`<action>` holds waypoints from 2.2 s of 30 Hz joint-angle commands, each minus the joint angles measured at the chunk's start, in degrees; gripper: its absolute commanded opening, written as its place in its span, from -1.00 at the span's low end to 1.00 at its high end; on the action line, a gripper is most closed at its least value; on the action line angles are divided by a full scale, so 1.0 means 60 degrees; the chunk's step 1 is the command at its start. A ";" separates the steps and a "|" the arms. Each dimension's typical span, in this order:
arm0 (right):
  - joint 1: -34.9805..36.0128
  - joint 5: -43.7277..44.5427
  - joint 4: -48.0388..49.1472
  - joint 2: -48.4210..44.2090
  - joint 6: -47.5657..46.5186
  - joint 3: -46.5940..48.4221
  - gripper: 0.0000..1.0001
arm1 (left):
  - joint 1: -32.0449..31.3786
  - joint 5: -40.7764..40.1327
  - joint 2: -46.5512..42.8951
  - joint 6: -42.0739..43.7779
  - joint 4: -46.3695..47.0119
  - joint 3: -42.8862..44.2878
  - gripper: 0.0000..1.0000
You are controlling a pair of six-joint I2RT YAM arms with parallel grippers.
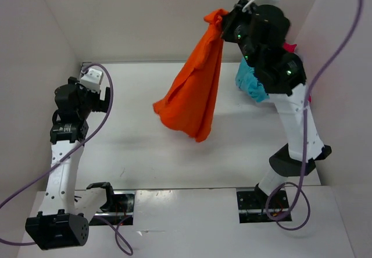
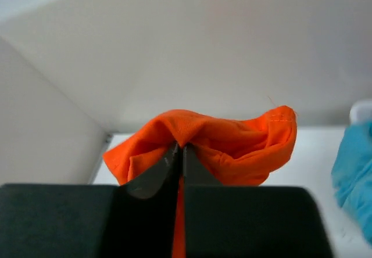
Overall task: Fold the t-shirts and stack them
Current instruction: Move the tshirt to the center of the board, then flatten out the tshirt
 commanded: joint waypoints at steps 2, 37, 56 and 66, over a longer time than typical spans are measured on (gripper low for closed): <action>-0.0653 -0.1082 -0.0202 0.0493 0.2405 -0.3647 -0.50 | -0.0064 0.0674 0.0061 0.1045 0.0238 0.0615 1.00; -0.2529 -0.4249 0.3359 0.0463 0.3519 -1.2114 0.56 | -0.7374 0.3095 0.7104 0.0228 -0.0804 0.0527 0.78; -0.2339 -0.4572 0.2701 0.1474 0.3168 -1.1103 0.34 | -0.6980 0.2280 0.5865 0.3138 -0.3906 0.1174 -1.00; -0.1666 -0.3883 0.2160 0.3447 0.2056 -0.7535 0.50 | -0.5646 0.0778 0.1232 0.5005 -0.4876 -0.0322 -1.00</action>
